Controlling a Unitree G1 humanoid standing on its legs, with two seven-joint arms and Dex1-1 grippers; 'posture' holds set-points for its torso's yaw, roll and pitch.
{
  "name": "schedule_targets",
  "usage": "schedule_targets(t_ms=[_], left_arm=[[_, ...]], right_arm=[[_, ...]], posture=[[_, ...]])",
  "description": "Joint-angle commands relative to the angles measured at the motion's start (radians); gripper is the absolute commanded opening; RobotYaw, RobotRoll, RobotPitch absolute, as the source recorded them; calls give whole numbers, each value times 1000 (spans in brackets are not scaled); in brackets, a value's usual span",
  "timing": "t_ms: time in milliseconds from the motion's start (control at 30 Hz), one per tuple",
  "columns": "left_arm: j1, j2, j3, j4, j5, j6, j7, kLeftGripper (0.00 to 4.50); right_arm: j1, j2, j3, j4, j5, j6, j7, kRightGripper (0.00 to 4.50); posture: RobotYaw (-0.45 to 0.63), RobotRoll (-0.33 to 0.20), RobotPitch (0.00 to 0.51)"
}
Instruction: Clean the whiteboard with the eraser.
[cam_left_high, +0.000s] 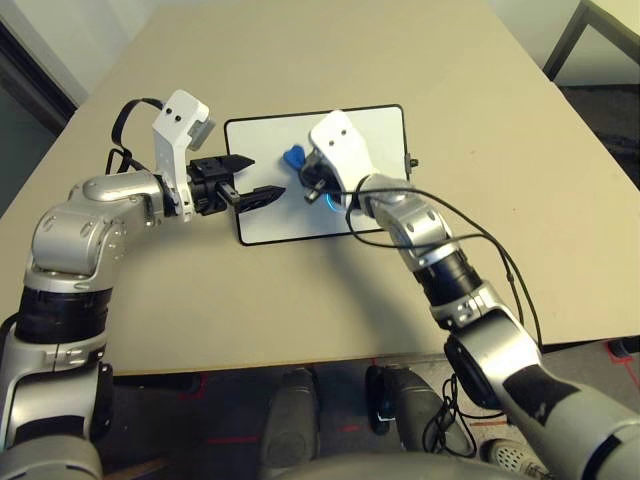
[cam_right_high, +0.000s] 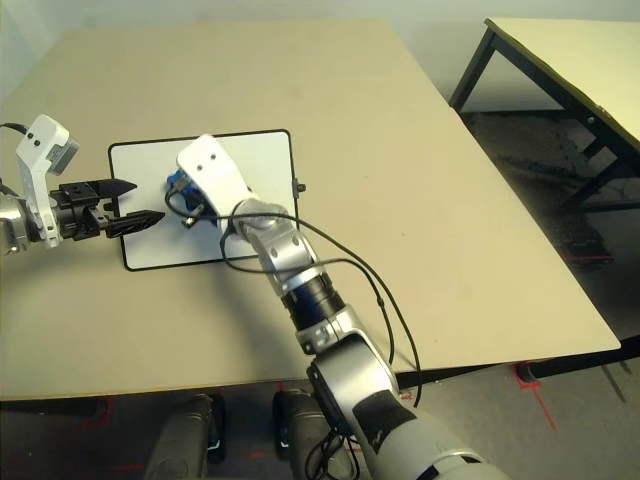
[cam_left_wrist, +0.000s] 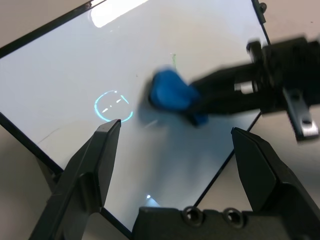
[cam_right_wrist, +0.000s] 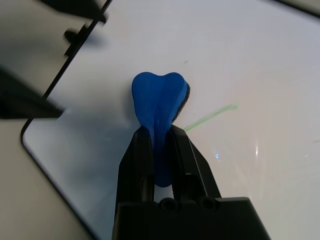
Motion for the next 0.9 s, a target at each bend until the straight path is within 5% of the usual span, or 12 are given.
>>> schedule_targets(t_ms=[33,367,733,900], left_arm=[[12,7,-4,-8,-2,7,-1,4500],[8,3,-9,-3,-1,2,-3,4500],[16,3,-6,-14,-6,8,2,4500],[10,3,-9,-10,-3,7,2,4500]], right_arm=[[-10,-6,-15,53,-11,12,-16,312],[-183,-3,-160,246,14,-136,-99,312],[31,9,31,17,-9,38,11,311],[18,-2,22,25,-11,39,3,311]], posture=[[147,0,182],[145,0,175],[149,0,174],[146,0,173]])
